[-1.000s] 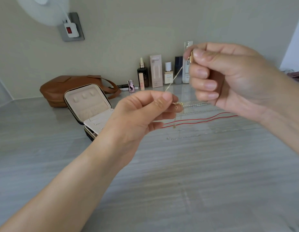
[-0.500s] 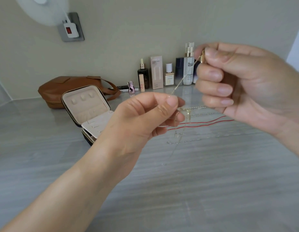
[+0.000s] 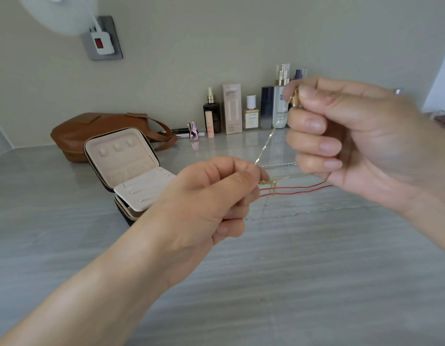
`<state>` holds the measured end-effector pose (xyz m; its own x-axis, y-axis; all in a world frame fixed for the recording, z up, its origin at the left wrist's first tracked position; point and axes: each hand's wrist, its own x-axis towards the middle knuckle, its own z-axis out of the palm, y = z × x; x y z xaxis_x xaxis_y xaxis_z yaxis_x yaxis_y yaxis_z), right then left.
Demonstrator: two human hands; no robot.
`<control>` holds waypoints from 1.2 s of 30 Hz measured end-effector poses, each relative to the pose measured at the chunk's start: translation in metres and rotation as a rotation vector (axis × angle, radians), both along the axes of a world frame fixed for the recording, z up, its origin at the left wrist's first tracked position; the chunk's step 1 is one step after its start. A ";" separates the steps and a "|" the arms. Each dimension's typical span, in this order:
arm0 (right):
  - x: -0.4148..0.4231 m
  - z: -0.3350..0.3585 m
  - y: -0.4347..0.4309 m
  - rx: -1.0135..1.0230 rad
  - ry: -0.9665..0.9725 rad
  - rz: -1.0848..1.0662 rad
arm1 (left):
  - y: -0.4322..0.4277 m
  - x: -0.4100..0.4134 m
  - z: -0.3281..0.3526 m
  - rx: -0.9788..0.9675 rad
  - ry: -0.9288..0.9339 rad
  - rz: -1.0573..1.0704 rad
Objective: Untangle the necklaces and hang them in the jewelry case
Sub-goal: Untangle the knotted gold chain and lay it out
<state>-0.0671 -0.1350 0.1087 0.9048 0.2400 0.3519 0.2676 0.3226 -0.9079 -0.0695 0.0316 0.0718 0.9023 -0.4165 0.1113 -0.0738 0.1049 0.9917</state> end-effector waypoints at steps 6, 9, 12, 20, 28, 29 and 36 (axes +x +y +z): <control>0.005 0.001 0.001 -0.002 -0.008 0.015 | 0.000 0.002 -0.004 0.090 -0.037 0.008; 0.008 0.003 0.001 0.000 -0.021 0.017 | -0.001 0.004 -0.004 0.112 -0.086 0.018; 0.009 0.006 0.001 -0.002 -0.030 0.028 | -0.002 0.004 -0.004 0.149 -0.164 0.023; 0.009 0.010 -0.001 -0.001 -0.038 0.021 | -0.002 0.001 -0.007 0.176 -0.226 0.009; 0.010 0.010 -0.003 -0.020 -0.053 -0.006 | -0.003 -0.003 -0.002 0.181 -0.151 -0.009; 0.011 0.010 -0.003 -0.021 -0.054 -0.010 | -0.003 -0.003 -0.002 0.193 -0.147 -0.017; 0.010 0.010 -0.002 -0.026 -0.068 -0.006 | -0.004 -0.004 0.000 0.263 -0.167 -0.026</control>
<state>-0.0566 -0.1367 0.1183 0.8804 0.2441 0.4066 0.3312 0.2970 -0.8956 -0.0731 0.0279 0.0714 0.8692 -0.4736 0.1424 -0.2389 -0.1500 0.9594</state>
